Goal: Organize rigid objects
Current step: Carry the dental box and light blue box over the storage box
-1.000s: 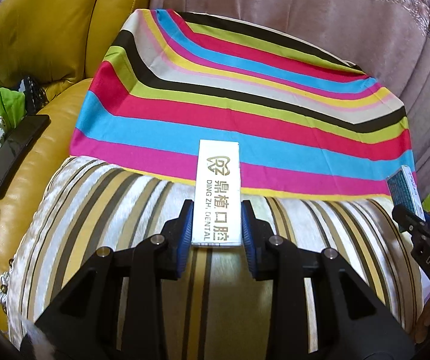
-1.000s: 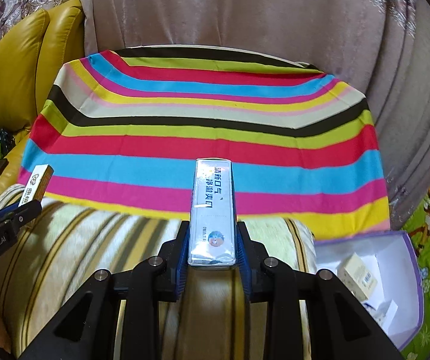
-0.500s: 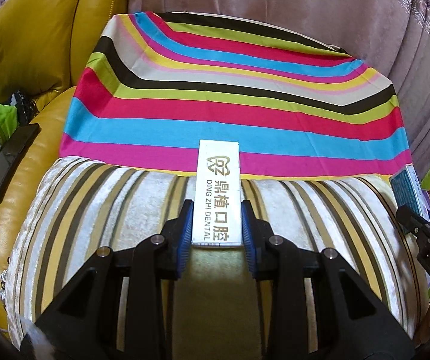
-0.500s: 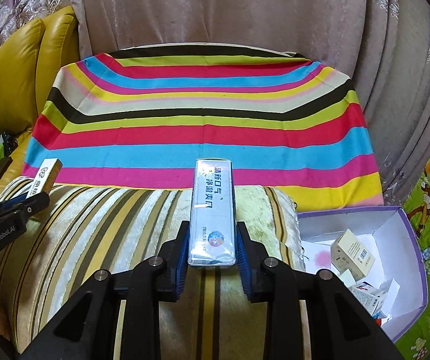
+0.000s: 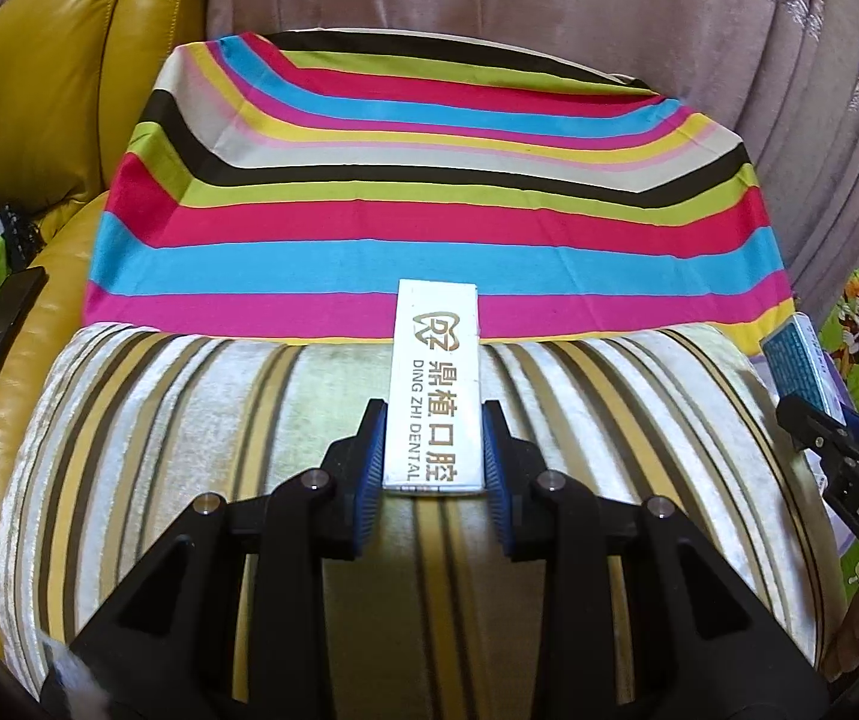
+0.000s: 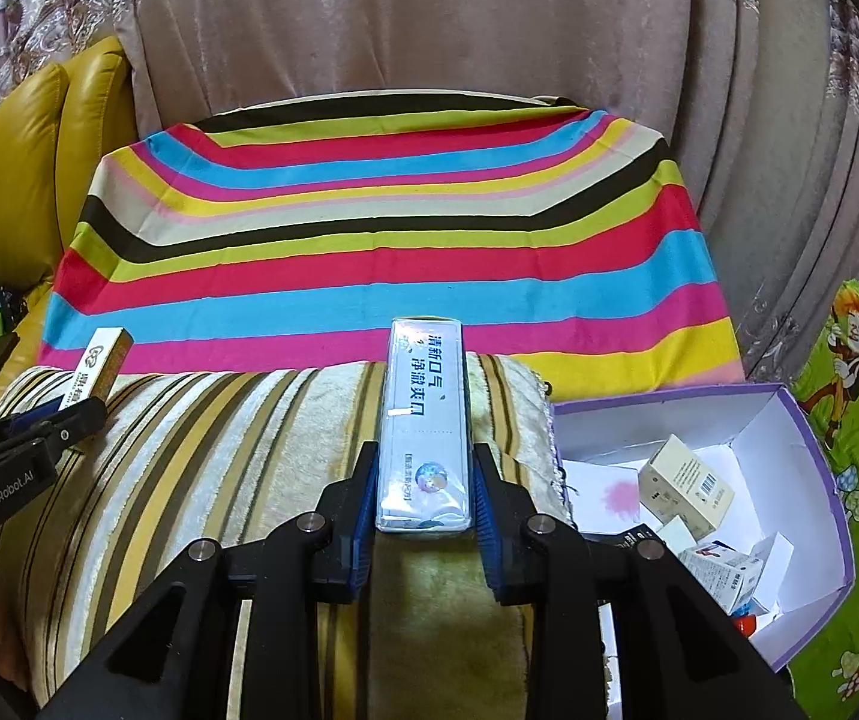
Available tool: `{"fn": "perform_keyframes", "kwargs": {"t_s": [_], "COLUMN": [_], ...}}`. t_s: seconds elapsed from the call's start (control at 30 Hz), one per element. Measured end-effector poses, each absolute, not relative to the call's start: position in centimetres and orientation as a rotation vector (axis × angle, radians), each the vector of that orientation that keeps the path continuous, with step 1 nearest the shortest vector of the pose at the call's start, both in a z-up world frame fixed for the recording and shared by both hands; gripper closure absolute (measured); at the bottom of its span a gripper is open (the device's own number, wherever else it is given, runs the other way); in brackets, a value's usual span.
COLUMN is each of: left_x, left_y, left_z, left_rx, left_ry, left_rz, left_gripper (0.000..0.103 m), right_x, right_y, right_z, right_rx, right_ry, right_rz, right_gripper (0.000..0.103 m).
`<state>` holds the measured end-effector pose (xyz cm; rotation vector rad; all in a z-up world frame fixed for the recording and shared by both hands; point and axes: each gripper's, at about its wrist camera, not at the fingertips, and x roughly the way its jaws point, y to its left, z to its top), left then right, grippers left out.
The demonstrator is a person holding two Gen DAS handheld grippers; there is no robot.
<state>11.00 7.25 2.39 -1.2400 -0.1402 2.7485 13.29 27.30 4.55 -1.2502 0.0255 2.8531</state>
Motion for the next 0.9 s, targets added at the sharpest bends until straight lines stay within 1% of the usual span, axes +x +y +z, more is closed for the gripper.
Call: {"fn": "perform_keyframes", "kwargs": {"t_s": [0.6,0.9], "left_x": [11.6,11.6], "left_y": [10.2,11.6], "left_z": [3.0,3.1], "left_rx": [-1.17,-1.166], "left_ry": [-0.05,-0.012], "left_rz": [2.666,2.639], "left_gripper": [0.068,0.068], "right_x": [14.7,15.9], "right_y": [29.7,32.2], "right_z": [4.5,4.2], "right_rx": [-1.228,-1.218], "right_ry": [0.087,0.16], "right_rz": [2.807,2.767], "right_gripper": [0.073,0.073]}}
